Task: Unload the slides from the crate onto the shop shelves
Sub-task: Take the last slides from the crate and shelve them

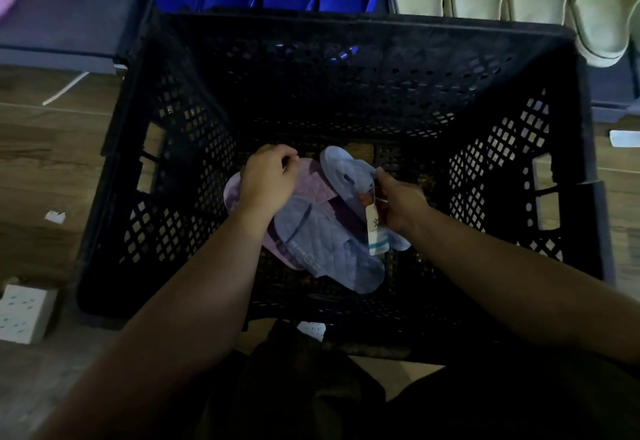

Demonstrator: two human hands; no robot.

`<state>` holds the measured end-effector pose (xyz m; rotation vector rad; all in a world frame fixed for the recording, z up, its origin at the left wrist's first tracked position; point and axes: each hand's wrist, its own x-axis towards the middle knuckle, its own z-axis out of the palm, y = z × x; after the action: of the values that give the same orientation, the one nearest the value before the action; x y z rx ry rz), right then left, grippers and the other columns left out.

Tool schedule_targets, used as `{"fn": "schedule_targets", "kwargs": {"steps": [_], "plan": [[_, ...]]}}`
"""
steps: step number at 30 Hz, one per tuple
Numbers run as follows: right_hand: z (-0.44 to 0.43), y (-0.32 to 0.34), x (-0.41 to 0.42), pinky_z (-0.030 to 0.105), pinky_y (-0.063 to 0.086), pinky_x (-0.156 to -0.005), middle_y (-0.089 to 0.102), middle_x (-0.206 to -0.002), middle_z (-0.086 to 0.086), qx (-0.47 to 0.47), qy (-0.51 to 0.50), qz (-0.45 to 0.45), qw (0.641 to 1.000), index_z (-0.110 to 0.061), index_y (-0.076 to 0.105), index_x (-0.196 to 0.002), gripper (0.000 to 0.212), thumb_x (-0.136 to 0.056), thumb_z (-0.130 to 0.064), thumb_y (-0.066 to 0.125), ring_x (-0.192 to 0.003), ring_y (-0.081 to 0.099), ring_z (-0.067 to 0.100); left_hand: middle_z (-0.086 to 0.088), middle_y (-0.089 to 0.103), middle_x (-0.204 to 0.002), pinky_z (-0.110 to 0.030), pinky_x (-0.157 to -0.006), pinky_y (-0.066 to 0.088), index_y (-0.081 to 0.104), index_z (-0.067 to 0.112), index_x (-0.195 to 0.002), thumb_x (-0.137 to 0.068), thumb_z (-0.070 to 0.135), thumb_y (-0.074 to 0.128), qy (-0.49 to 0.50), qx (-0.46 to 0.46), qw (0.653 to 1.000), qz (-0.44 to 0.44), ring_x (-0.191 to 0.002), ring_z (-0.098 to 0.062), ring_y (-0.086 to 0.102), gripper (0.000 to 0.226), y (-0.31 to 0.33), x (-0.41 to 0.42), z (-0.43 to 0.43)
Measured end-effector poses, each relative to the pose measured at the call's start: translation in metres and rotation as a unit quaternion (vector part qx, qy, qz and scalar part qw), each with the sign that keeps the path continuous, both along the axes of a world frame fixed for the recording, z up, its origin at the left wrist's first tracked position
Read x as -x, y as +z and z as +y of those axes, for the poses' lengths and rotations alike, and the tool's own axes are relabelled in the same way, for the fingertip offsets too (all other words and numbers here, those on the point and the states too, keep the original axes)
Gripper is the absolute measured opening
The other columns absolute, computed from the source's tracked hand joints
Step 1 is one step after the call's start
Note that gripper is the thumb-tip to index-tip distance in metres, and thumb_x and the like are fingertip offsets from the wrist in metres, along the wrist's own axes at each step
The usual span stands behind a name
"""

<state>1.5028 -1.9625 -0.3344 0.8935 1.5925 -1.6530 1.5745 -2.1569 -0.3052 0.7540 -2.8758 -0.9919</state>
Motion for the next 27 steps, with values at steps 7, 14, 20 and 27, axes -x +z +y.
{"fn": "schedule_targets", "kwargs": {"steps": [7, 14, 20, 27], "plan": [[0.006, 0.003, -0.002, 0.027, 0.050, -0.044, 0.059, -0.080, 0.014, -0.034, 0.078, -0.025, 0.996, 0.002, 0.058, -0.101, 0.020, -0.088, -0.013, 0.062, -0.060, 0.058, 0.024, -0.010, 0.064, -0.113, -0.035, -0.090, 0.048, 0.067, 0.011, -0.113, -0.093, 0.020, 0.052, 0.005, 0.001, 1.000, 0.000, -0.101, -0.024, 0.060, 0.027, 0.000, 0.001, -0.002], [0.005, 0.009, -0.035, 0.019, 0.028, -0.047, 0.044, -0.051, 0.004, 0.025, 0.142, -0.142, 0.979, -0.011, 0.044, -0.069, 0.027, -0.095, -0.012, 0.043, -0.031, 0.035, 0.010, -0.011, 0.064, -0.114, -0.032, -0.090, 0.048, 0.068, 0.010, -0.113, -0.094, 0.018, 0.053, 0.026, -0.003, 0.999, 0.025, -0.102, -0.024, 0.061, 0.026, 0.002, 0.004, -0.006], [-0.009, 0.009, -0.055, 0.037, 0.049, -0.072, 0.057, -0.089, 0.019, 0.062, 0.078, -0.109, 0.989, 0.000, 0.055, -0.097, 0.020, -0.099, -0.007, 0.036, -0.067, 0.059, 0.025, -0.011, 0.064, -0.112, -0.027, -0.086, 0.045, 0.068, 0.010, -0.112, -0.094, 0.018, 0.052, 0.037, 0.006, 0.998, 0.041, -0.100, -0.023, 0.061, 0.025, 0.003, 0.004, -0.008], [-0.003, 0.028, -0.030, 0.021, 0.049, -0.050, 0.048, -0.078, 0.004, 0.041, 0.144, 0.031, 0.988, -0.015, 0.047, -0.079, 0.030, -0.100, 0.001, 0.033, -0.057, 0.056, 0.009, -0.007, 0.066, -0.112, -0.015, -0.078, 0.040, 0.068, 0.013, -0.113, -0.096, 0.021, 0.050, 0.057, -0.016, 0.997, 0.049, -0.094, -0.015, 0.059, 0.026, 0.011, 0.006, -0.017]]}}
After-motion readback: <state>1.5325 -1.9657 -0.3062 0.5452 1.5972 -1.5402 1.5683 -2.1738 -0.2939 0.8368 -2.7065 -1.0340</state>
